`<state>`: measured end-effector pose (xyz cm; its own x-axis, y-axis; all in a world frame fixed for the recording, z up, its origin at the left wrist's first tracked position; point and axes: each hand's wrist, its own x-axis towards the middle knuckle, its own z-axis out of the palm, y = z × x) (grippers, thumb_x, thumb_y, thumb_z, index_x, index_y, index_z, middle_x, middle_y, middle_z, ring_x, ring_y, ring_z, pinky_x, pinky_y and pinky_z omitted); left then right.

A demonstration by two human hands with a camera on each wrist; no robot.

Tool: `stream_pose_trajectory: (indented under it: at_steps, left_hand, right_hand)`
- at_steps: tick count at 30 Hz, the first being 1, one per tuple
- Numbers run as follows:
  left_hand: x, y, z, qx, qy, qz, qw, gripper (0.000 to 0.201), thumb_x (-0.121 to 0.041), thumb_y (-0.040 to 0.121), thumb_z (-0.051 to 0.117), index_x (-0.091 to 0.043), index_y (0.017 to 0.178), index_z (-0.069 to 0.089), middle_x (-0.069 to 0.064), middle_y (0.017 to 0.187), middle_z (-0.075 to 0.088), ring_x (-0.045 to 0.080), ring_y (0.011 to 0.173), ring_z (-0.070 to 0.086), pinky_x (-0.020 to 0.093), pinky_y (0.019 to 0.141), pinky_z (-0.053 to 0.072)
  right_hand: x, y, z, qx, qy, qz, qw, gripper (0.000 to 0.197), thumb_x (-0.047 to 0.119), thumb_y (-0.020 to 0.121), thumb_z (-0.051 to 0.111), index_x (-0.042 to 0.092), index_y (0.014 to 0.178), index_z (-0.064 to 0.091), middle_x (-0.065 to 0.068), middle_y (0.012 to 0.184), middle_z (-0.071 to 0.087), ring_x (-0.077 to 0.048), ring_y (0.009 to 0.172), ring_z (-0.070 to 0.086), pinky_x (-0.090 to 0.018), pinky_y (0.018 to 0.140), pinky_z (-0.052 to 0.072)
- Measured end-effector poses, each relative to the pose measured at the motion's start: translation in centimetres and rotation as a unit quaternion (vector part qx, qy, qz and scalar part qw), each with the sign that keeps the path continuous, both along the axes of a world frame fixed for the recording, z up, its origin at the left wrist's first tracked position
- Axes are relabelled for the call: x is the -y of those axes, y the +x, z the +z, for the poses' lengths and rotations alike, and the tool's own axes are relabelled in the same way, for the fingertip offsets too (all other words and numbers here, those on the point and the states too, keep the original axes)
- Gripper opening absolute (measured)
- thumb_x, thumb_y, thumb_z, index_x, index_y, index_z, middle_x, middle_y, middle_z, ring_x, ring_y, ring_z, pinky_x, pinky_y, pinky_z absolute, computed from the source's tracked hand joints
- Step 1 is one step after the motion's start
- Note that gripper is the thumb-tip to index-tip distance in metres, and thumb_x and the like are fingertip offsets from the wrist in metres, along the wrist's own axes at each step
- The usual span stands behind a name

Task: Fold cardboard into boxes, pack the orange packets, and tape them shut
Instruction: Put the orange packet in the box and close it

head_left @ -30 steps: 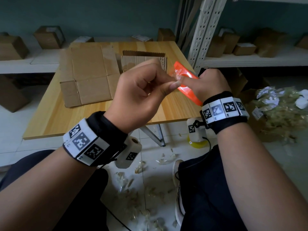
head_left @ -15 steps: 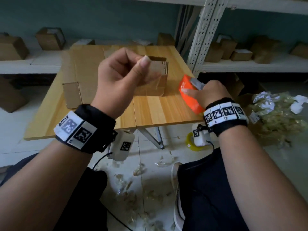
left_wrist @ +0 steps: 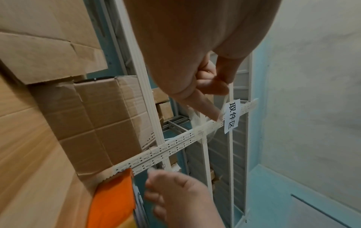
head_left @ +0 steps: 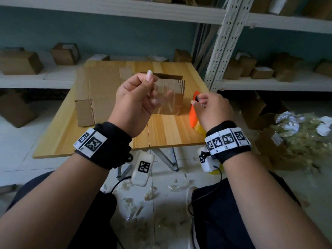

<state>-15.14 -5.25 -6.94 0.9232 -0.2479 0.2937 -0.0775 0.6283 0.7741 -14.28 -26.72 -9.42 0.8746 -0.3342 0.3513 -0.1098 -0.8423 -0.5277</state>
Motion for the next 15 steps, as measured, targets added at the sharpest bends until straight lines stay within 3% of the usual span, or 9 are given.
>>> stream_pose_trajectory:
  at_steps: [3, 5, 7, 9, 12, 15]
  left_hand:
    - [0.4, 0.3, 0.0, -0.05, -0.057, -0.035, 0.997, 0.026, -0.011, 0.106, 0.055, -0.011, 0.084, 0.068, 0.0, 0.077, 0.062, 0.011, 0.073, 0.06, 0.039, 0.09, 0.061]
    - [0.5, 0.5, 0.2, -0.108, -0.132, -0.07, 0.983, 0.022, -0.011, 0.105, 0.058, -0.011, 0.085, 0.067, -0.001, 0.081, 0.068, 0.009, 0.076, 0.067, 0.035, 0.082, 0.062]
    - [0.6, 0.9, 0.2, -0.167, -0.198, -0.095, 0.961, 0.02, -0.012, 0.105, 0.059, -0.008, 0.088, 0.067, -0.001, 0.084, 0.07, 0.012, 0.078, 0.07, 0.033, 0.077, 0.063]
    - [0.7, 1.2, 0.1, -0.21, -0.244, -0.129, 0.938, 0.021, -0.015, 0.108, 0.059, -0.005, 0.091, 0.067, -0.001, 0.091, 0.064, 0.014, 0.084, 0.066, 0.033, 0.079, 0.063]
    - [1.0, 1.5, 0.2, -0.254, -0.311, -0.152, 0.903, 0.024, -0.02, 0.108, 0.057, -0.001, 0.094, 0.064, 0.006, 0.088, 0.062, 0.019, 0.083, 0.063, 0.034, 0.081, 0.063]
    - [1.2, 1.5, 0.4, -0.267, -0.352, -0.178, 0.879, 0.026, -0.019, 0.107, 0.058, 0.001, 0.092, 0.063, 0.007, 0.083, 0.059, 0.017, 0.076, 0.057, 0.035, 0.077, 0.064]
  right_hand:
    - [-1.6, -0.2, -0.2, 0.07, 0.075, 0.118, 0.988, 0.018, 0.02, 0.097, 0.068, 0.026, 0.111, 0.076, 0.014, 0.095, 0.072, -0.005, 0.088, 0.069, -0.024, 0.078, 0.056]
    - [-2.6, -0.3, -0.3, 0.043, 0.173, 0.234, 0.956, 0.027, 0.003, 0.097, 0.062, 0.022, 0.11, 0.076, 0.011, 0.093, 0.074, -0.005, 0.086, 0.071, -0.022, 0.078, 0.056]
    - [-3.7, -0.5, -0.1, -0.007, 0.278, 0.294, 0.914, 0.037, -0.006, 0.098, 0.052, 0.021, 0.106, 0.075, 0.009, 0.09, 0.078, -0.011, 0.085, 0.075, -0.023, 0.075, 0.057]
    - [-4.6, -0.9, 0.4, -0.049, 0.358, 0.312, 0.879, 0.041, -0.005, 0.101, 0.045, 0.024, 0.107, 0.074, 0.007, 0.09, 0.079, -0.015, 0.089, 0.077, -0.031, 0.079, 0.06]
    - [-5.1, -1.0, 0.9, -0.09, 0.466, 0.336, 0.813, 0.043, -0.002, 0.1, 0.036, 0.012, 0.12, 0.071, -0.009, 0.098, 0.078, -0.029, 0.094, 0.077, -0.05, 0.093, 0.058]
    - [-5.0, -1.0, 1.3, -0.12, 0.52, 0.359, 0.766, 0.037, 0.002, 0.099, 0.033, 0.007, 0.111, 0.068, -0.009, 0.086, 0.076, -0.028, 0.083, 0.076, -0.043, 0.083, 0.058]
